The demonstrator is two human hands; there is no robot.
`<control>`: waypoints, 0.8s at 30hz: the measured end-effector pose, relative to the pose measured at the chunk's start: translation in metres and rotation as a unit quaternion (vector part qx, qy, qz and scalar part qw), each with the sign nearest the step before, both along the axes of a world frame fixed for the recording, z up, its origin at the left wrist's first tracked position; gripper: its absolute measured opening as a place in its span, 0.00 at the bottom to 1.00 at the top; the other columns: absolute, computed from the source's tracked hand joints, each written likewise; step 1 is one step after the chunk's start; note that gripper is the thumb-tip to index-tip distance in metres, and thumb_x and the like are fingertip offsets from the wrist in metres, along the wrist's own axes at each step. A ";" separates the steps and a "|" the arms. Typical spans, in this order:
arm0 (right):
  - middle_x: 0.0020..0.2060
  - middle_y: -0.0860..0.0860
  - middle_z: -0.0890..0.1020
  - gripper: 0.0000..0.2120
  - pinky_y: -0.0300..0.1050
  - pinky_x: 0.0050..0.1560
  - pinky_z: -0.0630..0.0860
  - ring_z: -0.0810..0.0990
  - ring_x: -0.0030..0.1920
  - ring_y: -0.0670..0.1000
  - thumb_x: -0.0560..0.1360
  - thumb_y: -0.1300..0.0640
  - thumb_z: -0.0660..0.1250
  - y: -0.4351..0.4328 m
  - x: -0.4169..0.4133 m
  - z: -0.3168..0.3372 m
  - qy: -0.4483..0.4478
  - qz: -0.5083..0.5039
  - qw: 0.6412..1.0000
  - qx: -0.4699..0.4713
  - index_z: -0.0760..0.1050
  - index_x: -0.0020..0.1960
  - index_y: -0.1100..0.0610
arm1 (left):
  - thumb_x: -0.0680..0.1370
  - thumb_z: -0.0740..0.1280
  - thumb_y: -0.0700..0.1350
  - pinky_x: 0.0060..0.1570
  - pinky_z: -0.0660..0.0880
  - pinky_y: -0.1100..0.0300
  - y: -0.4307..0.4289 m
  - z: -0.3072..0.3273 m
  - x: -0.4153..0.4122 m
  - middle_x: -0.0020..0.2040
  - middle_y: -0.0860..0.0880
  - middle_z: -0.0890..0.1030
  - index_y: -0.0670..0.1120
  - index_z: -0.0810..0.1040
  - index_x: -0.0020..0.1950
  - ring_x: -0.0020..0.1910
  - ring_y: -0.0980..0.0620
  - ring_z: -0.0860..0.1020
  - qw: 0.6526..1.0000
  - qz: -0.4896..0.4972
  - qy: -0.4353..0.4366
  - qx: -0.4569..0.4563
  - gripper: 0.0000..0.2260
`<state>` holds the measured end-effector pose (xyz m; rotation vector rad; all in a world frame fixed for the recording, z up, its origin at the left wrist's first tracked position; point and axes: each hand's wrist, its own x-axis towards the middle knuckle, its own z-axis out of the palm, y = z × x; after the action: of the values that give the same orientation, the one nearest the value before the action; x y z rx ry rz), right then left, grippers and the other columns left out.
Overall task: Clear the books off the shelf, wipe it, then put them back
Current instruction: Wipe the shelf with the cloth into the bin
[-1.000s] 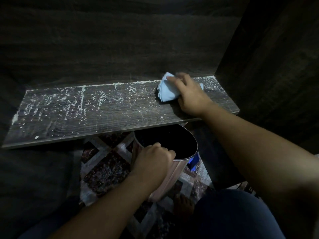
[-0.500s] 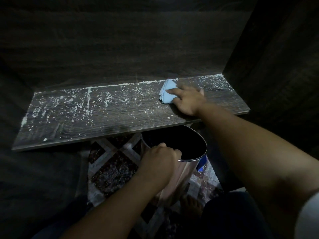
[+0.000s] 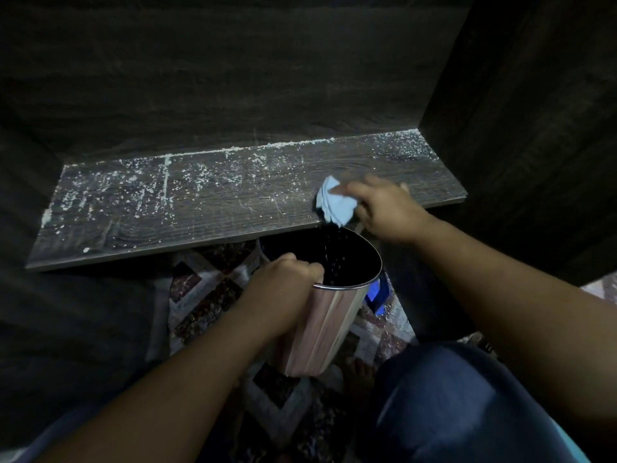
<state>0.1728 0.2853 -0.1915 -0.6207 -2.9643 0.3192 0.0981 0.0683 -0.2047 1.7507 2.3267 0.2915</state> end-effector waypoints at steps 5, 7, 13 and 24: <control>0.69 0.54 0.68 0.24 0.58 0.64 0.59 0.65 0.67 0.59 0.78 0.59 0.58 0.030 -0.049 0.013 0.103 -0.034 0.993 0.042 0.67 0.72 0.42 | 0.76 0.61 0.40 0.45 0.69 0.58 0.005 0.002 -0.001 0.49 0.51 0.78 0.51 0.75 0.53 0.53 0.51 0.73 1.000 0.020 -0.019 -0.008 0.09; 0.71 0.55 0.66 0.24 0.58 0.64 0.59 0.64 0.68 0.60 0.79 0.57 0.60 0.043 -0.072 0.011 0.086 -0.028 0.991 0.096 0.65 0.73 0.42 | 0.77 0.61 0.39 0.48 0.71 0.57 0.007 0.001 -0.003 0.50 0.52 0.78 0.51 0.75 0.55 0.55 0.52 0.72 1.000 0.027 -0.015 -0.003 0.10; 0.73 0.59 0.62 0.21 0.61 0.68 0.58 0.61 0.70 0.65 0.79 0.55 0.60 0.070 -0.114 -0.005 0.038 0.028 0.979 0.200 0.66 0.72 0.47 | 0.76 0.63 0.39 0.47 0.74 0.54 0.012 -0.011 -0.008 0.50 0.52 0.78 0.50 0.73 0.53 0.54 0.51 0.71 1.000 0.024 -0.007 -0.006 0.09; 0.72 0.51 0.66 0.25 0.58 0.70 0.59 0.62 0.70 0.59 0.75 0.60 0.64 0.072 -0.115 0.000 -0.038 -0.043 0.998 -0.030 0.69 0.69 0.41 | 0.75 0.62 0.39 0.48 0.75 0.53 0.011 -0.013 -0.006 0.50 0.52 0.78 0.49 0.74 0.54 0.54 0.50 0.71 0.999 0.025 -0.024 -0.011 0.10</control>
<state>0.0577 0.3569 -0.1917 -0.7834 -2.9986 0.3855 0.0925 0.0794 -0.2172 1.6597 2.3332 0.3100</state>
